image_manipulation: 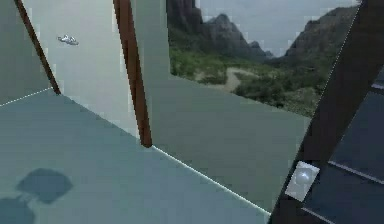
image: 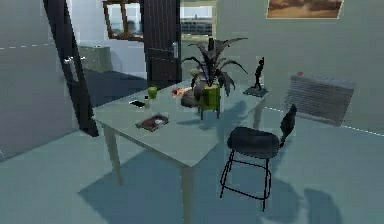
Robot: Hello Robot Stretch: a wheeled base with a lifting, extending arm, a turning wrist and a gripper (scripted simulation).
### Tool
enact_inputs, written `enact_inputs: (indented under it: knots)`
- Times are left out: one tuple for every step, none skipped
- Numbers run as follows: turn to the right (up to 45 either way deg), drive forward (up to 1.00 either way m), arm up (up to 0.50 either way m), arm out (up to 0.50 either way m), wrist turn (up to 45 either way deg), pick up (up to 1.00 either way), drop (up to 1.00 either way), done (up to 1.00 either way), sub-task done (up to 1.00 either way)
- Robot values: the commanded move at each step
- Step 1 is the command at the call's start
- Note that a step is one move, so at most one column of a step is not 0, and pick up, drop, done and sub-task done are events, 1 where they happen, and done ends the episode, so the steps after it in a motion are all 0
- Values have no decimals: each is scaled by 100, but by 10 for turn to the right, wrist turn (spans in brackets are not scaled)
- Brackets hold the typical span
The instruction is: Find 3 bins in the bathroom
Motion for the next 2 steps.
enact_inputs:
  knots:
    - [450,0,0,0,0,0,0,0,0]
    - [60,0,0,0,0,0,0,0,0]
